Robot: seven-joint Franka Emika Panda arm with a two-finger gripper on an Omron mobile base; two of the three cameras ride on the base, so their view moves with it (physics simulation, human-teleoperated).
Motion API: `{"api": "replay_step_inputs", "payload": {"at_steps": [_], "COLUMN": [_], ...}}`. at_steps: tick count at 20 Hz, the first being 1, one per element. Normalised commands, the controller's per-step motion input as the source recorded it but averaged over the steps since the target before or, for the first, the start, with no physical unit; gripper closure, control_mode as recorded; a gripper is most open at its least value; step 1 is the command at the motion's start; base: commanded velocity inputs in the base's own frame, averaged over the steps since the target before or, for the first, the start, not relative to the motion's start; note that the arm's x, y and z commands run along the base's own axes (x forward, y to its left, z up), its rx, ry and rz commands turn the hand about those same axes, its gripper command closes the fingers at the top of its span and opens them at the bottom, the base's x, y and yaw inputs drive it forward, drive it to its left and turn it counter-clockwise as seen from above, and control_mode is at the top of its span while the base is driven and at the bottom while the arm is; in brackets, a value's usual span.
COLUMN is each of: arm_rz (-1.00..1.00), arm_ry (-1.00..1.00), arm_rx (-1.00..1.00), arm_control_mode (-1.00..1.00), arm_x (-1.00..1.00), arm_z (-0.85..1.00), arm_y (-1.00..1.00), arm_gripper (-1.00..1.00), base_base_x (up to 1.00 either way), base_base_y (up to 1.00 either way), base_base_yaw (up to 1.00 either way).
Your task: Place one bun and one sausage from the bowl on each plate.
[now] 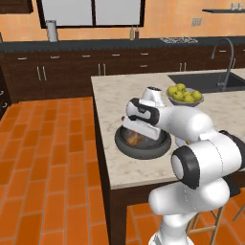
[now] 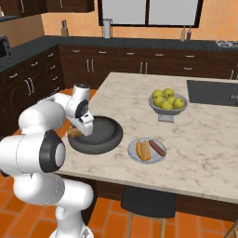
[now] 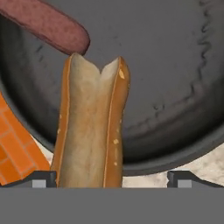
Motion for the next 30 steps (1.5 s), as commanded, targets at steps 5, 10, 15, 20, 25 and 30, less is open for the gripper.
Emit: {"api": "replay_step_inputs", "payload": {"at_steps": [5, 10, 15, 20, 25, 30], "arm_rz": [-0.03, -0.01, -0.10, -0.08, -0.08, -0.05], "arm_ry": [0.08, 0.00, -0.01, 0.00, 0.00, 0.00], "arm_rx": [0.01, 0.00, 0.00, 0.03, 0.06, -0.02], "arm_control_mode": [-1.00, -1.00, -1.00, -1.00, -1.00, -1.00], "arm_x": [0.21, 0.02, 0.00, 0.00, 0.00, 0.00], "arm_z": [-0.11, -0.35, -0.49, -0.42, -0.26, 0.01], "arm_y": [-0.02, 0.00, 0.02, 0.03, 0.01, 0.06], "arm_gripper": [-1.00, -1.00, -1.00, -1.00, 1.00, 1.00], "base_base_x": [0.00, 0.00, 0.00, 0.00, 0.00, 0.00], "base_base_y": [0.00, 0.00, 0.00, 0.00, 0.00, 0.00], "base_base_yaw": [0.00, 0.00, 0.00, 0.00, 0.00, 0.00]}}
